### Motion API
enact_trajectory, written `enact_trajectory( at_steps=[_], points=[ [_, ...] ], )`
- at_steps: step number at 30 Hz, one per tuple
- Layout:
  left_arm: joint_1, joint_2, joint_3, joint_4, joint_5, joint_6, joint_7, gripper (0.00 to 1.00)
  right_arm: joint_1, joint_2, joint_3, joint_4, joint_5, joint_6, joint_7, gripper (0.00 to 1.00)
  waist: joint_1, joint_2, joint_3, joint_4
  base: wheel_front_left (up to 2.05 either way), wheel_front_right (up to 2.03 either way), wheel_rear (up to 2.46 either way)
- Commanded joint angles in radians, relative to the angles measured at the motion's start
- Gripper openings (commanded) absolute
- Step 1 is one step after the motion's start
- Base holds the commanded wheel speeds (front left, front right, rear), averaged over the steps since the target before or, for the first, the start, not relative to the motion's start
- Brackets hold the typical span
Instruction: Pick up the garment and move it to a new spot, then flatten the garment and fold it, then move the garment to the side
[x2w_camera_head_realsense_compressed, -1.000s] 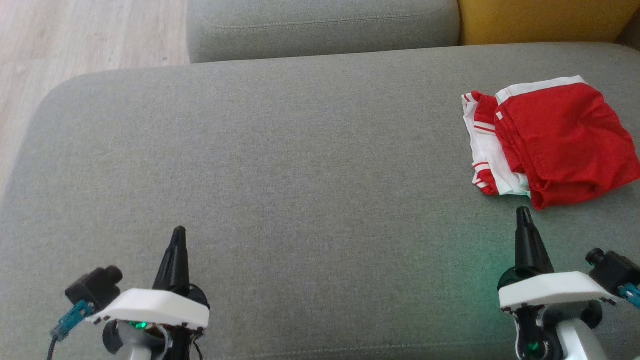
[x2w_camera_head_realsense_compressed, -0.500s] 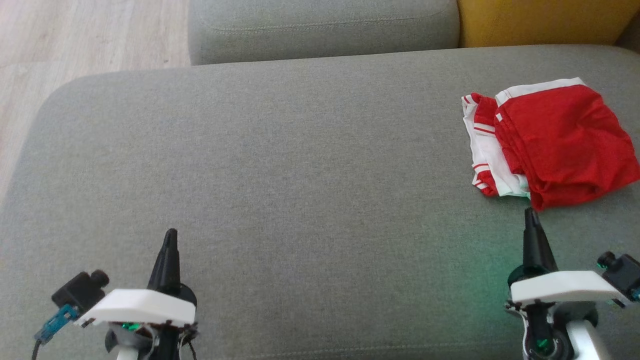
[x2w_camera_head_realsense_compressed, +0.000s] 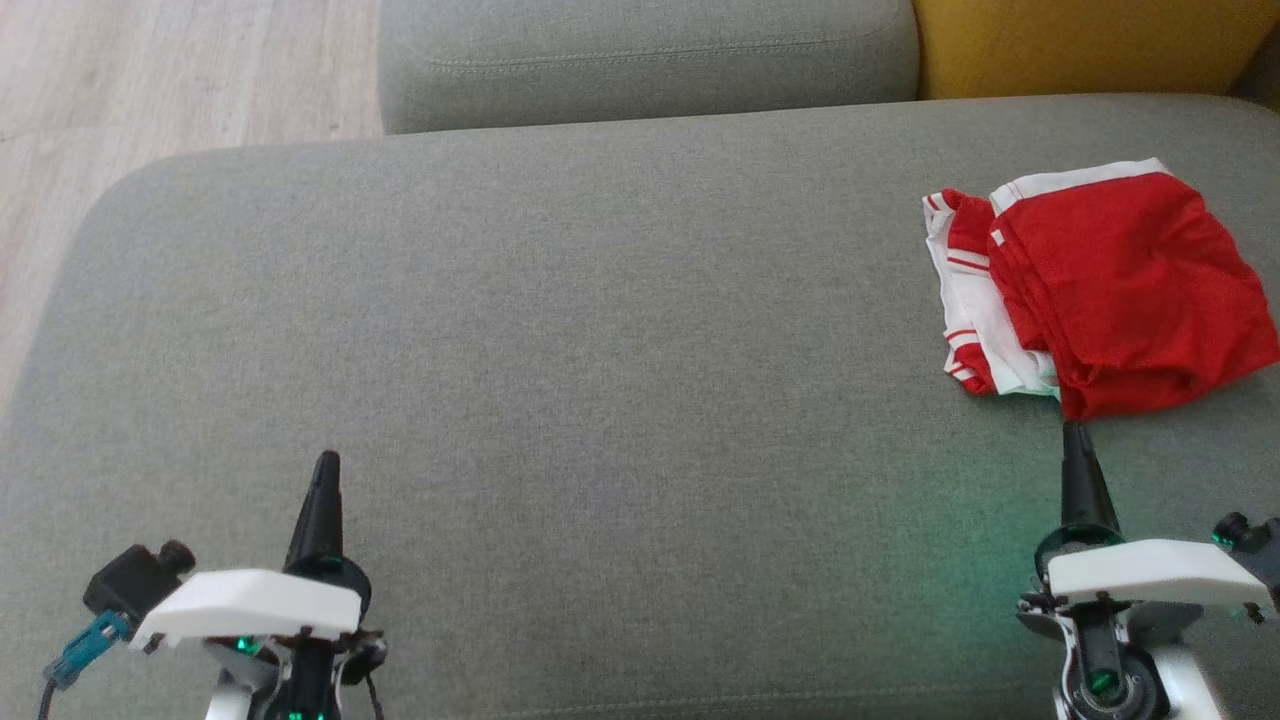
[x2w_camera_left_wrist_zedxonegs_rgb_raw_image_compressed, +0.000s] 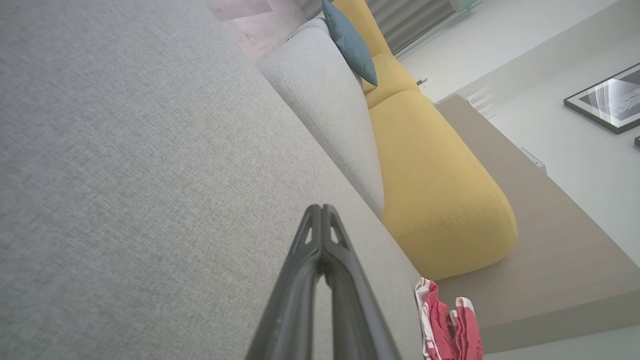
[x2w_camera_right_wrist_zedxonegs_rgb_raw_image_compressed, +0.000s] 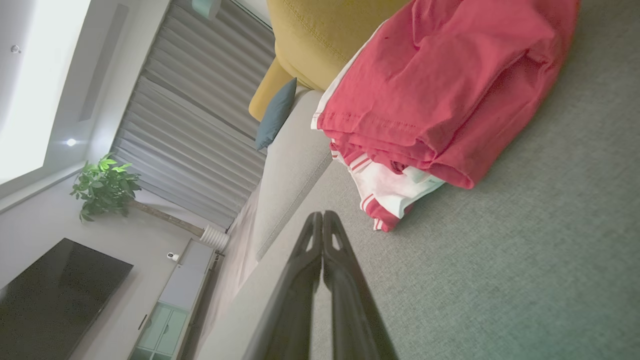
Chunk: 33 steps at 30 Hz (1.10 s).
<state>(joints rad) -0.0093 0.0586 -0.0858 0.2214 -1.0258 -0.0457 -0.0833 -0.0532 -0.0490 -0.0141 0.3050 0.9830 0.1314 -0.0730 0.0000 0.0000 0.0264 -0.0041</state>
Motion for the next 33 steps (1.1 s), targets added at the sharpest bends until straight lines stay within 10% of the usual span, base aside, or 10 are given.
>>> enact_trajectory(
  at_steps=[1,33],
  points=[
    [-0.052,0.016,0.026,-0.029,-0.028,-0.012,0.006,0.00,-0.047,-0.020,0.004,-0.038,0.030,0.000,0.006,0.00,0.0000,0.0000,-0.001,0.000,0.00,0.00,0.00],
    [-0.076,0.018,0.101,0.000,-0.359,-0.053,0.095,0.00,-0.050,-0.021,-0.039,-0.051,0.378,-0.001,0.095,0.00,0.0000,0.0000,-0.013,0.002,0.00,0.00,0.00]
  ],
)
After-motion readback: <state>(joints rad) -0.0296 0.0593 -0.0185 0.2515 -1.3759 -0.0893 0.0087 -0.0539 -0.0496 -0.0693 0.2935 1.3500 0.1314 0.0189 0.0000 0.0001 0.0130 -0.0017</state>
